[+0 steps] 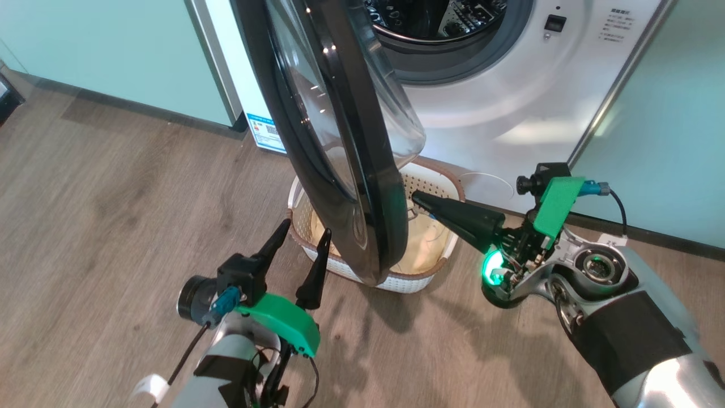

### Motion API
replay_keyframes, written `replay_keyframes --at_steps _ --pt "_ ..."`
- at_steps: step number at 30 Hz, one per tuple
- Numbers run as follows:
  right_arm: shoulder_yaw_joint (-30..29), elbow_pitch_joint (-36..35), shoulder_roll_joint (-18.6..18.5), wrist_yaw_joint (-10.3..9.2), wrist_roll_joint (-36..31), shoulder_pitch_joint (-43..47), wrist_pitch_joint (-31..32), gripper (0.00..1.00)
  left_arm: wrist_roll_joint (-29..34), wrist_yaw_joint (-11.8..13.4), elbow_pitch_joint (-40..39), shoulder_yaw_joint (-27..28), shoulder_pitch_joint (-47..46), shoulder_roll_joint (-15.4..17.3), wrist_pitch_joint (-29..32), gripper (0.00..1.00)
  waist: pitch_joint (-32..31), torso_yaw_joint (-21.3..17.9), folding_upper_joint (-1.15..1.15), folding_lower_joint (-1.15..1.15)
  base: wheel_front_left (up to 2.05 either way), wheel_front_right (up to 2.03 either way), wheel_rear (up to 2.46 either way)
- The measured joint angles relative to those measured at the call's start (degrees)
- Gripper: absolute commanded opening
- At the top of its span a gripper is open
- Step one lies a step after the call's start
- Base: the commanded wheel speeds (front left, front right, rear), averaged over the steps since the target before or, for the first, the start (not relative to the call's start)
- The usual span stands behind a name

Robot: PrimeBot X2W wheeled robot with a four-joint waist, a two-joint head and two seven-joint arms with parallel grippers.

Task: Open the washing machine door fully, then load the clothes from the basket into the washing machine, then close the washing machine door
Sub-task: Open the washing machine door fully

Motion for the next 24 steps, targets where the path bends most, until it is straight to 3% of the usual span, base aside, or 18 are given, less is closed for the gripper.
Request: replay_keyframes --at_steps 14,15,16,17,24 --pt "-2.4 -2.5 -2.0 0.0 1.3 3.8 -3.8 0.0 0.5 0.0 -0.2 1.8 0.0 0.0 0.0 1.0 -0.1 -2.0 0.0 0.0 0.0 0.0 0.0" --pt "-2.6 -3.0 -2.2 0.0 1.3 4.5 -4.4 0.64 0.5 0.0 -0.2 2.1 0.0 0.0 0.0 1.0 -0.1 -2.3 0.0 0.0 0.0 0.0 0.0" --pt "-2.9 -3.5 -2.4 0.0 1.3 5.2 -4.8 0.94 0.6 0.0 -0.3 2.3 0.0 0.0 0.0 1.0 -0.1 -2.5 0.0 0.0 0.0 0.0 0.0" --pt "-3.3 -4.1 -2.7 0.0 1.3 5.8 -4.9 1.0 0.7 0.0 -0.3 2.4 0.1 0.0 0.0 1.0 -0.1 -2.8 0.0 0.0 0.0 0.0 0.0" --pt "-5.8 -8.0 -3.7 0.0 -0.3 9.5 -9.0 1.0 1.1 0.0 -0.5 4.3 1.4 0.0 0.0 1.0 -0.4 -5.0 0.0 0.0 0.0 0.0 0.0"
